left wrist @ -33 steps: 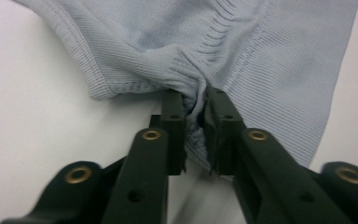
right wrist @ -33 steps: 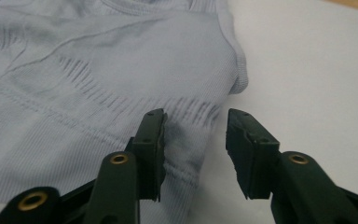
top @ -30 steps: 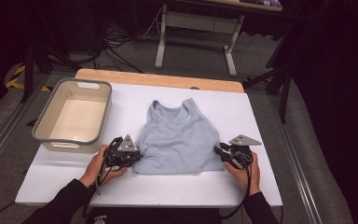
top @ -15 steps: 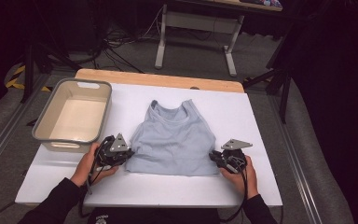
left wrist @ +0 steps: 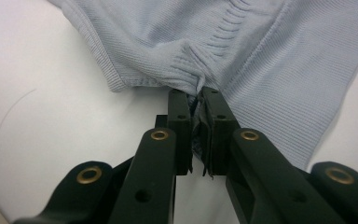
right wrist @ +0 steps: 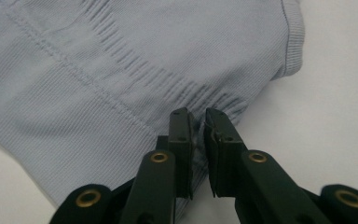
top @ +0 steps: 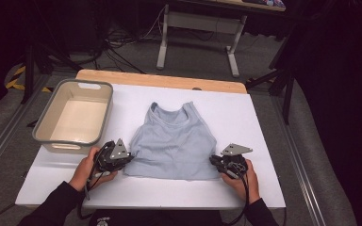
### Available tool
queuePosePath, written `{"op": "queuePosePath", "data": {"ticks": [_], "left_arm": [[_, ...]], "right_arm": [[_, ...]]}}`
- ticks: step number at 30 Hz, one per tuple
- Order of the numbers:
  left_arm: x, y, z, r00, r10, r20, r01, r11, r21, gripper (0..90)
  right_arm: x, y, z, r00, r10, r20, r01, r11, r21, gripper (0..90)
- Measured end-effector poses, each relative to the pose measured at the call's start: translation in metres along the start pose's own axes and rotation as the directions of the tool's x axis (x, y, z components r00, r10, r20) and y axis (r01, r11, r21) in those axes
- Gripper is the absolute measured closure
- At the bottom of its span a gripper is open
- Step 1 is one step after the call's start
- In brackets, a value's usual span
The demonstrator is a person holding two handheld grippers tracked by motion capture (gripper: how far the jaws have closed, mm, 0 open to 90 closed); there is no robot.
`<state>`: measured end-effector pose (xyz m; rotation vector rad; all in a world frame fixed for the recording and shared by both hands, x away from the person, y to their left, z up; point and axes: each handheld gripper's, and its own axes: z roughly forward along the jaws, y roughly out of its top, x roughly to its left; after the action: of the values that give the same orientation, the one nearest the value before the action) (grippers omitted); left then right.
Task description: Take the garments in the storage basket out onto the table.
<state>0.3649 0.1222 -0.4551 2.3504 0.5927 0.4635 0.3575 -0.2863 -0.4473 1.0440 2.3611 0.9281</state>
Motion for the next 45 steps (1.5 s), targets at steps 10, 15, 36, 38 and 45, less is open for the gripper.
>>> {"op": "queuePosePath", "data": {"ticks": [10, 15, 36, 38, 45], "left_arm": [[-0.001, 0.000, -0.004, 0.9995, 0.019, -0.026, -0.021, 0.9981, -0.057, 80.5], [0.000, 0.000, -0.009, 0.9993, 0.021, -0.030, -0.024, 0.9945, -0.102, 78.0], [-0.001, -0.007, -0.026, 0.9970, 0.009, -0.077, -0.027, 0.9706, -0.239, 74.5], [-0.001, -0.008, -0.027, 0.9971, 0.011, -0.076, -0.029, 0.9696, -0.243, 74.0], [-0.001, -0.011, -0.027, 0.9970, 0.004, -0.077, -0.024, 0.9675, -0.252, 72.4]], "right_arm": [[-0.002, 0.002, -0.006, 0.9999, -0.003, 0.010, 0.003, 0.998, -0.057, 78.2], [-0.003, 0.004, -0.009, 0.9998, -0.009, 0.020, 0.011, 0.995, -0.102, 78.1], [-0.002, 0.015, -0.017, 0.9964, -0.053, 0.066, 0.067, 0.969, -0.238, 75.8], [-0.001, 0.016, -0.017, 0.9960, -0.059, 0.066, 0.074, 0.964, -0.254, 75.6], [0.000, 0.019, -0.015, 0.9948, -0.074, 0.071, 0.091, 0.958, -0.272, 74.6]]}}
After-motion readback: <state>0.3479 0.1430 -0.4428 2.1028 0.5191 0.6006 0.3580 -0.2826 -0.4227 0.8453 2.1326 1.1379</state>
